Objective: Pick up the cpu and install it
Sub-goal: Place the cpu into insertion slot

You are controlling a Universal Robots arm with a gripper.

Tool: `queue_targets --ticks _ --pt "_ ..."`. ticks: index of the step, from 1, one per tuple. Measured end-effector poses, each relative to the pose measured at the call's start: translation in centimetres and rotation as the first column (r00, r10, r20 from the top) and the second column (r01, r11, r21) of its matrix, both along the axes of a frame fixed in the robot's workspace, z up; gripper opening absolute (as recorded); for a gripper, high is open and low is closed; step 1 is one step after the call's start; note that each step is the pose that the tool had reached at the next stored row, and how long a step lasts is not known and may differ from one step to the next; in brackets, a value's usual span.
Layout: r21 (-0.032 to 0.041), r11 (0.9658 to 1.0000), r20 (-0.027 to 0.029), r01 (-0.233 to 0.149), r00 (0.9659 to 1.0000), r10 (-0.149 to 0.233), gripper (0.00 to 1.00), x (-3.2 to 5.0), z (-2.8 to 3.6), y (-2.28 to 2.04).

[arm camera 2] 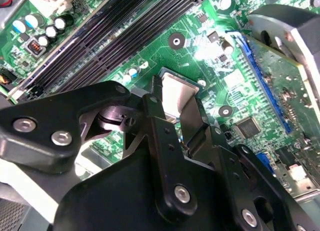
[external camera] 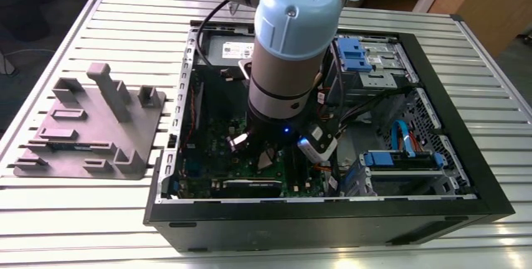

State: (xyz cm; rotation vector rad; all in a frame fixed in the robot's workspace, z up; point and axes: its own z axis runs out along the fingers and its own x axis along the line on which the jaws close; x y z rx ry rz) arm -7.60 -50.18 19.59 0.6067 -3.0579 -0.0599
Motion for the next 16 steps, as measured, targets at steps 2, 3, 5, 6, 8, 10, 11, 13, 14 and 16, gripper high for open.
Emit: queue_targets --ticks 2,3,5,6,8,10,11,13,14,16 --pt "0.0010 1.0000 0.0001 0.000 1.0000 0.000 0.42 -0.01 0.00 0.00" --pt "0.0012 1.0000 0.0006 0.000 1.0000 0.000 0.42 -0.04 0.01 -0.01" --pt "0.0014 1.0000 0.0014 0.000 1.0000 0.000 0.42 -0.11 0.00 0.00" --pt "0.0018 1.0000 0.0016 -0.001 1.0000 0.001 0.42 -0.12 -0.03 0.00" --pt "0.0021 1.0000 0.0019 -0.009 1.0000 0.009 0.42 -0.12 -0.10 0.00" --pt "0.0020 0.9998 0.0018 -0.022 0.9998 0.022 0.42 -0.13 -0.12 -0.01" --pt "0.0020 0.9997 0.0018 -0.022 0.9997 0.022 0.42 -0.13 -0.12 -0.01" --pt "0.0021 0.9997 0.0019 -0.022 0.9997 0.022 0.42 -0.12 -0.13 0.00" --pt "0.0021 0.9997 0.0018 -0.022 0.9997 0.022 0.42 -0.12 -0.13 0.00" --pt "0.0022 0.9997 0.0018 -0.022 0.9997 0.022 0.43 -0.12 -0.13 0.00"
